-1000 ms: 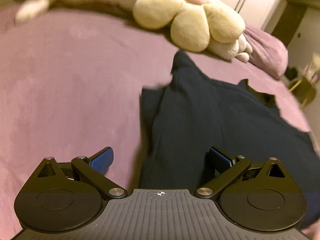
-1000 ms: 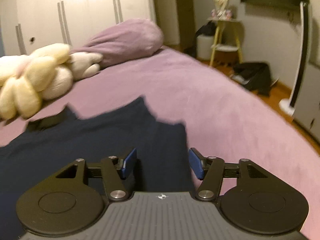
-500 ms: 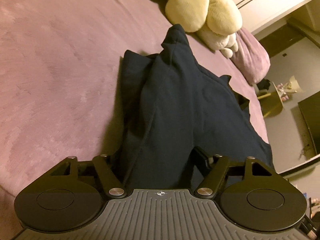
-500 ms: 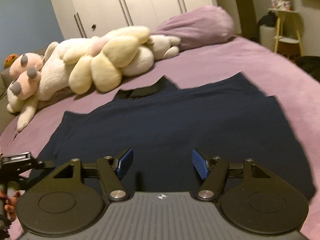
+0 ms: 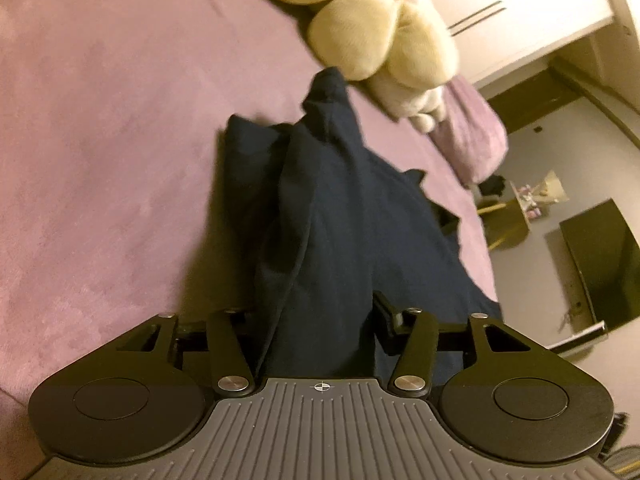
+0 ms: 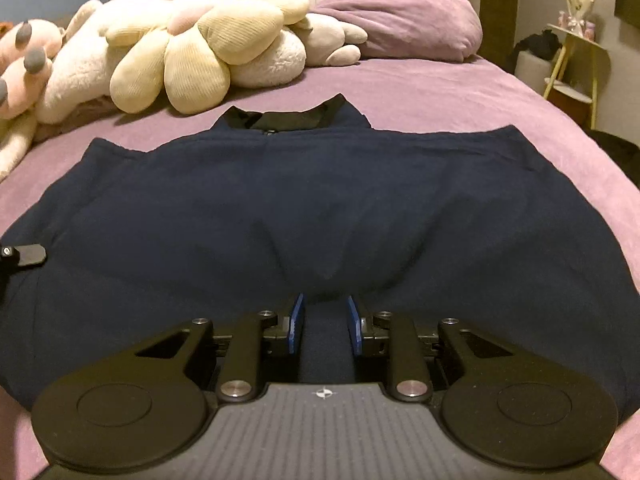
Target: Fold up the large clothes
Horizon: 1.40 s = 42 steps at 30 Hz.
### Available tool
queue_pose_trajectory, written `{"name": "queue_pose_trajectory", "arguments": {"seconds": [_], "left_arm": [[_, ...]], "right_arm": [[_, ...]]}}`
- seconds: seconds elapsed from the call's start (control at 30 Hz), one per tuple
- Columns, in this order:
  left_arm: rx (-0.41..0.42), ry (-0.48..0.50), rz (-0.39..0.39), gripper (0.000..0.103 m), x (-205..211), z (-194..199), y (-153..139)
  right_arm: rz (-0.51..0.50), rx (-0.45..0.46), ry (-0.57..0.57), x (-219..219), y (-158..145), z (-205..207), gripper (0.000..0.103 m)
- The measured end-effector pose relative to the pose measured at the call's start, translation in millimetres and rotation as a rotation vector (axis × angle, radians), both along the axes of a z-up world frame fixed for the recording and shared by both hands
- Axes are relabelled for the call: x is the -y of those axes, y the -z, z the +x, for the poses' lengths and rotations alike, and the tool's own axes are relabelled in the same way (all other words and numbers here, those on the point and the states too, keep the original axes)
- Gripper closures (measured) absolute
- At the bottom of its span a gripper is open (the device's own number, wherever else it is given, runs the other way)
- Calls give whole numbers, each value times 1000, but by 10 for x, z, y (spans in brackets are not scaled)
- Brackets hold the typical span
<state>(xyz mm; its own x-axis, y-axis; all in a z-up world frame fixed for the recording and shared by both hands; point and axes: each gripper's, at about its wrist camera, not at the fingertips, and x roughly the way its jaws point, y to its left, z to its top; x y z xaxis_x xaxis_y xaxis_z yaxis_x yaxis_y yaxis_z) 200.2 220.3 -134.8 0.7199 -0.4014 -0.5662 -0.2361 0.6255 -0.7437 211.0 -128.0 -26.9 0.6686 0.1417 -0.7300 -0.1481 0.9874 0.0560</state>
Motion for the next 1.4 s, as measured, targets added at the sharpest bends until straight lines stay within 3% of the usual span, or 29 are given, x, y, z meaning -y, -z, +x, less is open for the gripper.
{"name": "queue_pose_trajectory", "arguments": {"seconds": [0.13,0.2,0.4,0.63,0.87,1.03,1.13,1.2,1.3,1.4], "left_arm": [[-7,-30,-57,42,-17,37,98],[-7,-30,-59,47,-12,37,82],[16,-6,-44,57,26,65,-89],[57,1,-64,60,98,64,-337],[81,29,16,60,303,128,-669],[58,40,46,60,409,167,-748],[65,41,77,60,501,177,-882],[76,55,90,61,572,178,-1005],[78,84,146,61,772,206,-1227],[83,121,190,61,1084,273,-1469]], "right_arm": [[25,14,-18,-73,-136,-23,84],[24,4,-15,-118,-128,-42,84],[-20,-8,-30,-170,66,-23,84],[-75,37,-49,-236,122,-112,84],[-92,79,-107,-226,220,-129,83],[70,28,-55,-64,53,-142,82],[33,47,-112,-104,221,-153,82],[67,30,-130,-48,197,-83,82],[225,-14,-97,222,49,-28,82],[353,8,16,618,-97,-168,82]]}}
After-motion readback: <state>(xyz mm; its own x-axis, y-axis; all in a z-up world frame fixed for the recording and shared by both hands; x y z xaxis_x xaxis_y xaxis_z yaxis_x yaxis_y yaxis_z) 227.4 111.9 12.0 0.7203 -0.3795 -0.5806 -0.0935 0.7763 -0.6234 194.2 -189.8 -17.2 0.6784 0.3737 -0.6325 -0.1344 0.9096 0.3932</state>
